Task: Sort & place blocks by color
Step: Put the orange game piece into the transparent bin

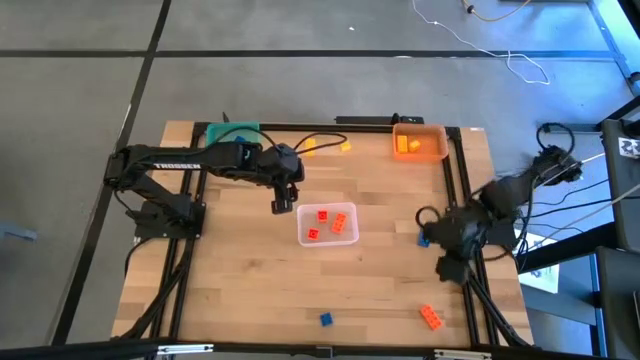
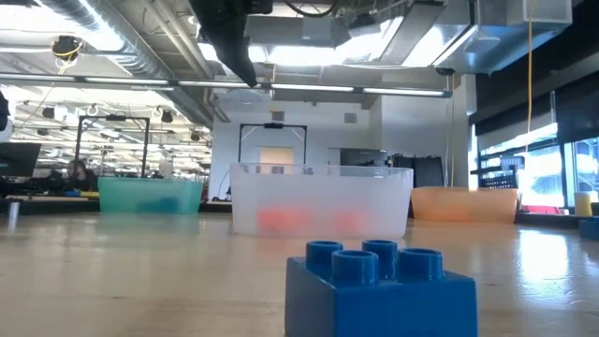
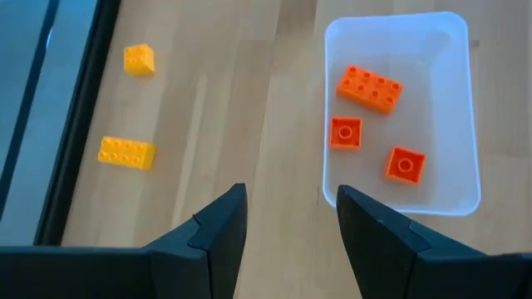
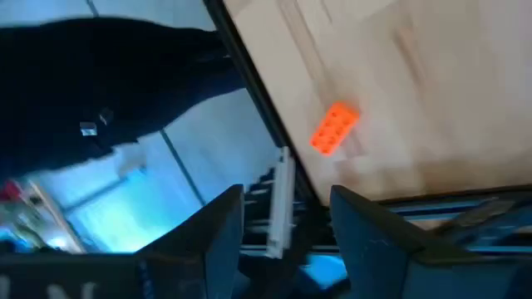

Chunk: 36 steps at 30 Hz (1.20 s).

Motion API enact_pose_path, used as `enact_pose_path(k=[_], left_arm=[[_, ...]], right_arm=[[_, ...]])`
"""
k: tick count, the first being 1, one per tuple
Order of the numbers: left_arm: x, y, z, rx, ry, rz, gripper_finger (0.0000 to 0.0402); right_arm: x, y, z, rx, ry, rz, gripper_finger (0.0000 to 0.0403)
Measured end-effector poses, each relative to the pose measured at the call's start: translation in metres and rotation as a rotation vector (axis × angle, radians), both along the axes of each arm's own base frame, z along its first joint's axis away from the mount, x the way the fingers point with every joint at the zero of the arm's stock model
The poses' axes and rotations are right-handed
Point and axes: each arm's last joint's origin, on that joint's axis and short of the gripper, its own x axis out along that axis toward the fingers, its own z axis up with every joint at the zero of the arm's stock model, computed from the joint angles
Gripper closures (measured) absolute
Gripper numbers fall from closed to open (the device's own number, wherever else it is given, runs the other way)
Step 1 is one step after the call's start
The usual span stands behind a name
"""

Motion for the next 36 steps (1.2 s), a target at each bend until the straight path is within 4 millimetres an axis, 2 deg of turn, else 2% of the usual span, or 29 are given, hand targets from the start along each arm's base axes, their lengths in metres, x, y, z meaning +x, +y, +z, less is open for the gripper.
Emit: enact_pose_path(k=[6, 9, 23, 29, 36], left_arm=[[0.0, 0.0, 0.0, 0.0, 0.003, 0.0, 0.0224], [0.0, 0.0, 0.0, 0.01, 0.008, -0.014, 0.0224], [0.0, 0.0, 0.0, 0.026, 0.014, -0.034, 0.0224], [0.0, 0.0, 0.0, 0.026, 0.014, -0.034, 0.0224], [0.0, 0.0, 0.0, 0.025, 0.013, -0.033, 0.0224]], right_arm=[[-0.006, 0.018, -0.034, -0.046, 0.289, -0.229, 0.0222], [-0.007, 0.027, -0.048, -0.077, 0.347, -0.271, 0.0222], [0.006, 0.067, -0.112, -0.135, 0.355, -0.211, 0.0222], [0.015, 0.081, -0.138, -0.205, 0.401, -0.203, 0.0222], [0.024, 0.096, -0.163, -0.206, 0.45, -0.18, 0.0222]])
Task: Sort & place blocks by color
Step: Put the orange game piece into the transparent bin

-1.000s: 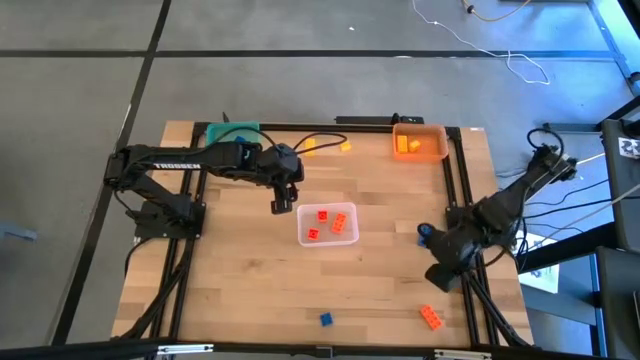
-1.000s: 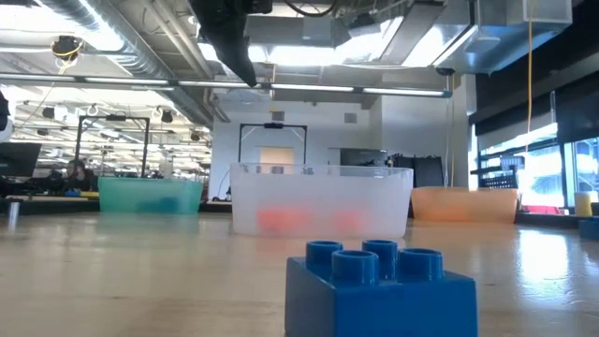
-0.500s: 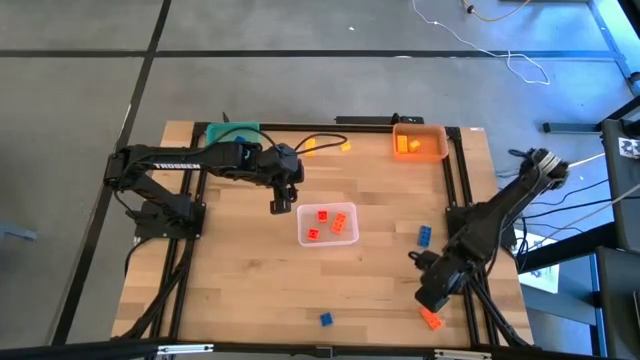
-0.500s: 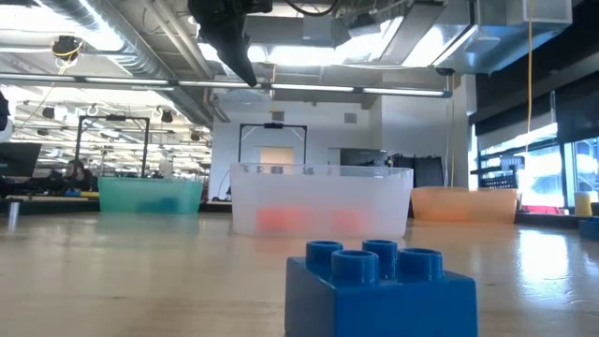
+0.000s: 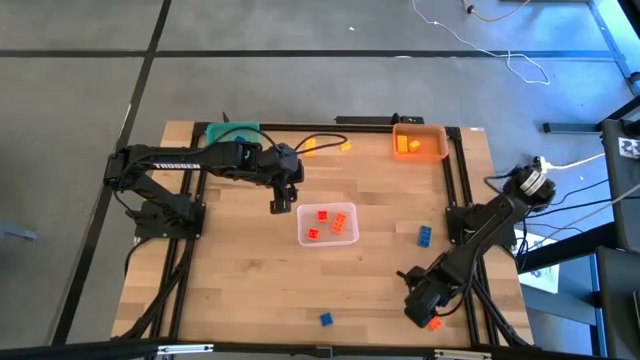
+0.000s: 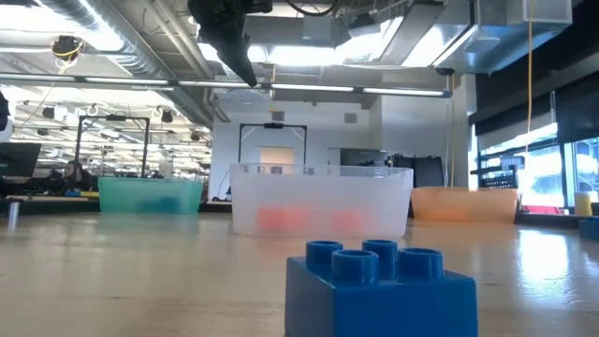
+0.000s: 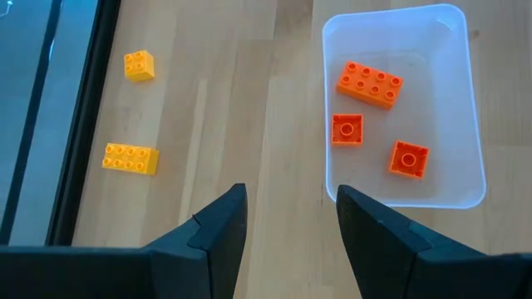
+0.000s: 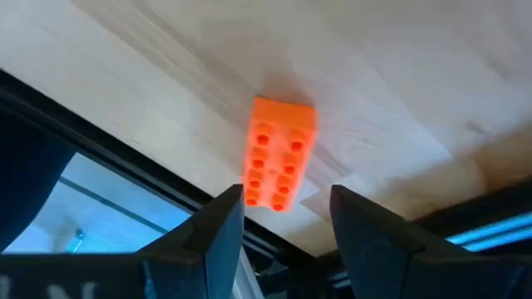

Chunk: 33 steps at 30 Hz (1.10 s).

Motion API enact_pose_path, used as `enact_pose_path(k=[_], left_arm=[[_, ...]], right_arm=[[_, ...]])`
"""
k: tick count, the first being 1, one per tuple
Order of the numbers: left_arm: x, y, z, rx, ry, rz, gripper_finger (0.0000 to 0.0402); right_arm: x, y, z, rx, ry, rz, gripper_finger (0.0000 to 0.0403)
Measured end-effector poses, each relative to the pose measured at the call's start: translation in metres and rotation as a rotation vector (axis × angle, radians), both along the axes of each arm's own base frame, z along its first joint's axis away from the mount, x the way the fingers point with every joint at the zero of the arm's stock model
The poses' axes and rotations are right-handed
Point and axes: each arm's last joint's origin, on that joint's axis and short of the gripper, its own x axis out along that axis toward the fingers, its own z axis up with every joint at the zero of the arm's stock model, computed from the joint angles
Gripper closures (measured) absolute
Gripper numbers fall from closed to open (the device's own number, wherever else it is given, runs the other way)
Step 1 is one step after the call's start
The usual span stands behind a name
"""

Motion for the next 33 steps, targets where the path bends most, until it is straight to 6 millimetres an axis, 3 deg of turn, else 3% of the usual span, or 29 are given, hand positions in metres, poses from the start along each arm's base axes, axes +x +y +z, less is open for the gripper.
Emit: enact_pose_path(k=[11, 33], left_arm=[[0.0, -0.002, 0.0, -0.029, 0.001, -0.053, 0.0224], [0.001, -0.002, 0.0, -0.048, 0.0, -0.08, 0.0224]], right_arm=[[0.004, 0.019, -0.023, 0.026, 0.009, 0.012, 0.0222], [0.003, 0.021, -0.006, -0.089, 0.041, -0.034, 0.0222]])
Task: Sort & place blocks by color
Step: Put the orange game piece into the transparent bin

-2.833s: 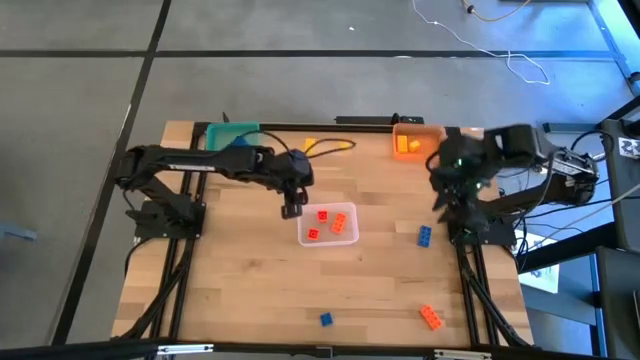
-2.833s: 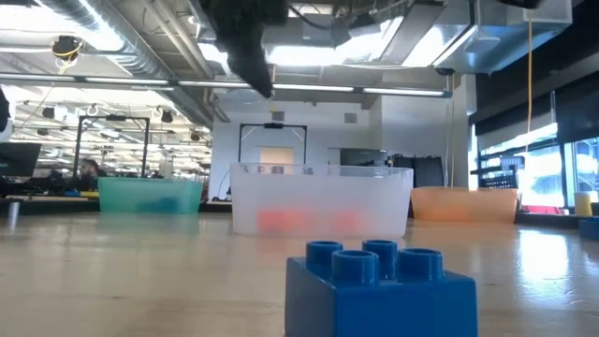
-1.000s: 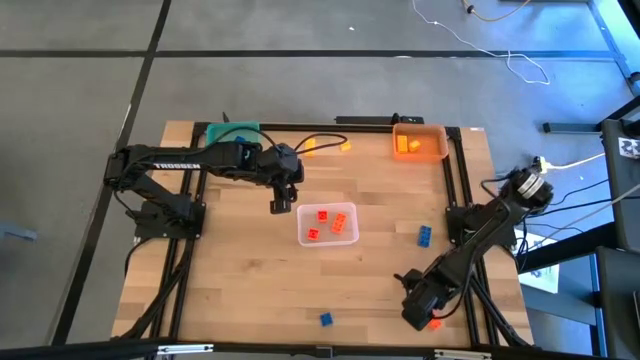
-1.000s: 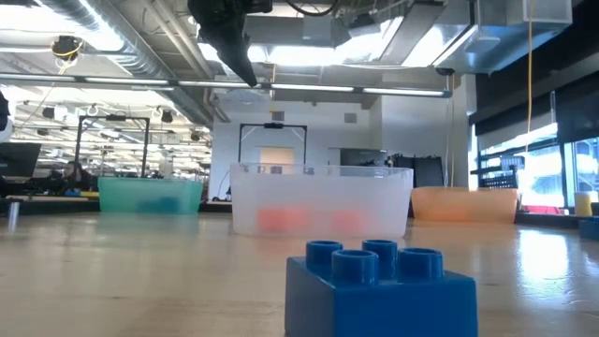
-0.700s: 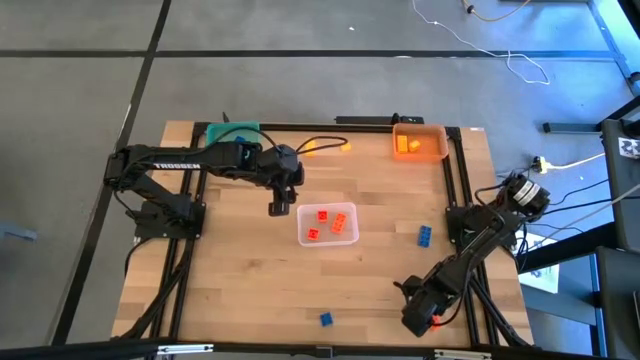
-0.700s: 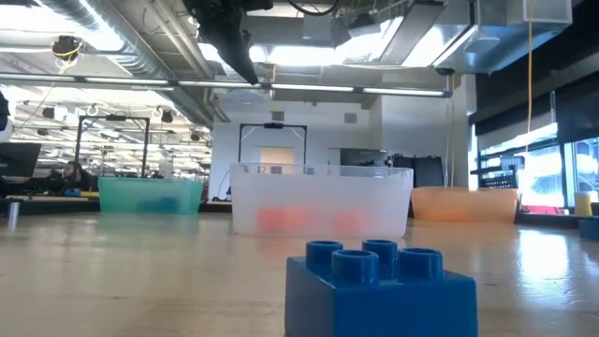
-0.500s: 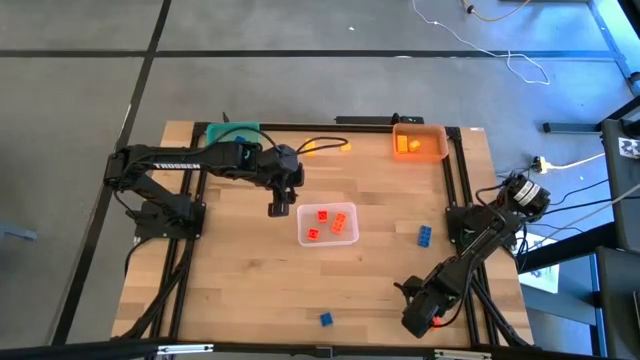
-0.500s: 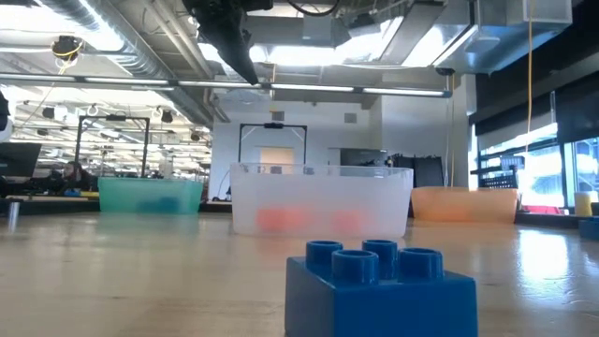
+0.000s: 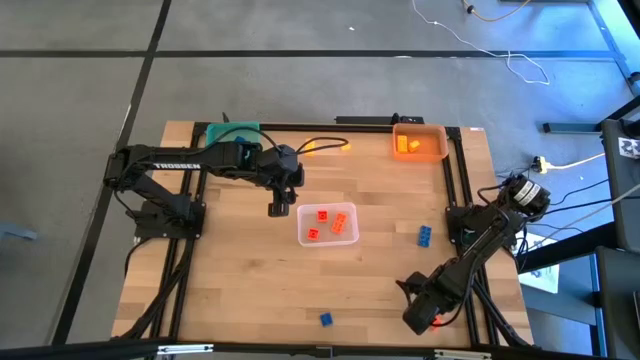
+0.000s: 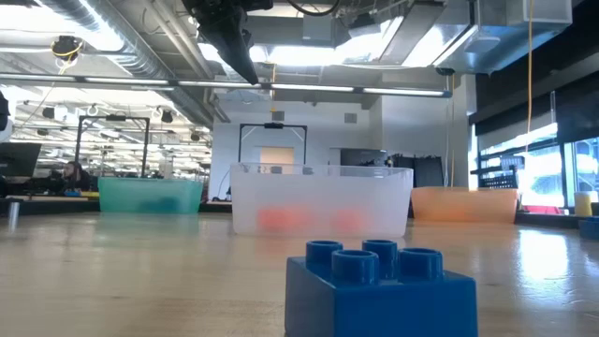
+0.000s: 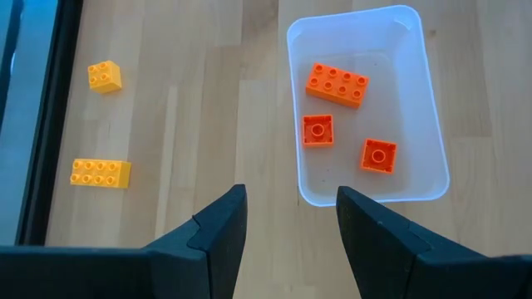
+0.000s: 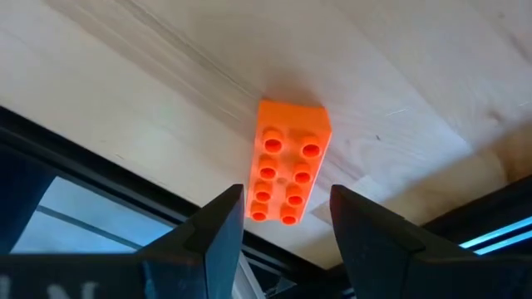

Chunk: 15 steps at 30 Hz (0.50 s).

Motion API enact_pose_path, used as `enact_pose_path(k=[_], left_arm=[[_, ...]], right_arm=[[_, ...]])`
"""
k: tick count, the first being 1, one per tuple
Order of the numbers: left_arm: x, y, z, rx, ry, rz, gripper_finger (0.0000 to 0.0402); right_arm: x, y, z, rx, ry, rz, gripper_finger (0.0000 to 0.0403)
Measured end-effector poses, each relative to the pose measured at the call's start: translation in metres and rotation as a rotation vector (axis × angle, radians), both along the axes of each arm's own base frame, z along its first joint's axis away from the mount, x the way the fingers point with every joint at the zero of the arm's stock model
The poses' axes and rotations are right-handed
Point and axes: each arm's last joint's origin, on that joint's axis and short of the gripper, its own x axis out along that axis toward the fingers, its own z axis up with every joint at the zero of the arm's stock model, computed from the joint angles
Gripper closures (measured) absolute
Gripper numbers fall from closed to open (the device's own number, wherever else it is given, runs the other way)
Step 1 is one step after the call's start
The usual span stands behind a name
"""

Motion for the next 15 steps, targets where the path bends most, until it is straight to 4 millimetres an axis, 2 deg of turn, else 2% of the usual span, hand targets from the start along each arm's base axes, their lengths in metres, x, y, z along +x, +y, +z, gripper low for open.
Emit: enact_pose_path(k=[15], left_arm=[[0.0, 0.0, 0.0, -0.001, 0.0, 0.0, 0.0224]], right_arm=[[-0.0064, 0.0056, -0.0001, -0.016, 0.02, -0.058, 0.0222]])
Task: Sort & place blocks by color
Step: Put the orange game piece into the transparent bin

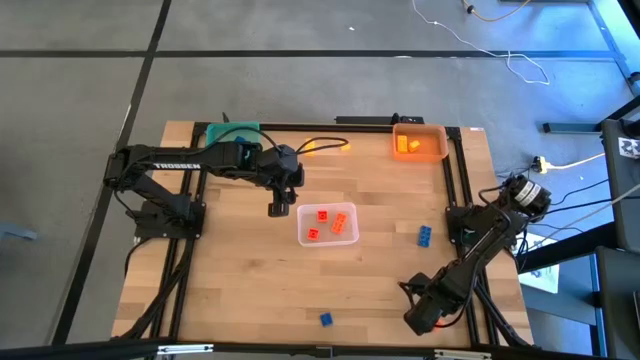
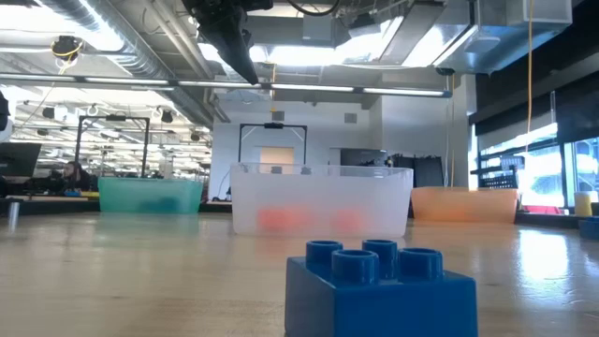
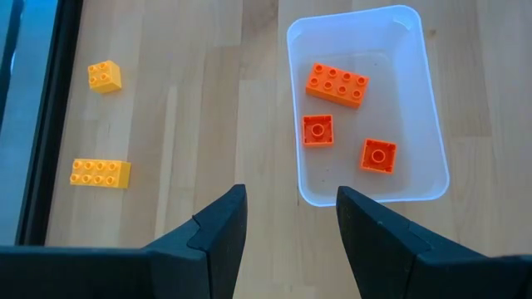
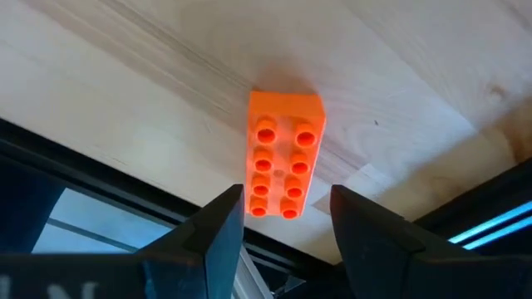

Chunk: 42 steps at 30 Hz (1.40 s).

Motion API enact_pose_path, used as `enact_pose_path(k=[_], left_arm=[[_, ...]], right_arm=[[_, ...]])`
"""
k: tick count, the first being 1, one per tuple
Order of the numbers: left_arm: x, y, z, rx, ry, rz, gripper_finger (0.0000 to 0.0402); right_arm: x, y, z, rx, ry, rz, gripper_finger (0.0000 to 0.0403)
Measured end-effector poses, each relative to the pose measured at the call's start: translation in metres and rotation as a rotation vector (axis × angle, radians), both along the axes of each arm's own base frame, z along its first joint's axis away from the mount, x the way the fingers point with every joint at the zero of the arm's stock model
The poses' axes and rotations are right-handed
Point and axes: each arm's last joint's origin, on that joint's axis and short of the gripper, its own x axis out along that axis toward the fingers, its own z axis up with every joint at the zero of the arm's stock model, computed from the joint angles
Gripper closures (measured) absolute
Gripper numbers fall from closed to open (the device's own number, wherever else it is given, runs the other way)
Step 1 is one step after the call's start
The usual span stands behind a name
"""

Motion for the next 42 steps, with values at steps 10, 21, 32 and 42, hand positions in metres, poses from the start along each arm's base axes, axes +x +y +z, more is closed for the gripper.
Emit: enact_pose_path(k=[10, 21, 32, 42], left_arm=[[0.0, 0.0, 0.0, 0.0, 0.0, 0.0, 0.0224], [0.0, 0.0, 0.0, 0.0, 0.0, 0.0, 0.0224], [0.0, 0.0, 0.0, 0.0, 0.0, 0.001, 0.0224], [0.0, 0.0, 0.0, 0.002, 0.0, 0.002, 0.0224]], right_arm=[[0.002, 0.006, -0.01, 0.005, -0.003, 0.008, 0.0222], [0.004, 0.009, -0.033, -0.052, 0.046, 0.031, 0.0222], [0.005, 0.01, -0.04, -0.083, 0.039, 0.029, 0.0222], [0.006, 0.009, -0.041, -0.109, 0.022, 0.026, 0.0259]])
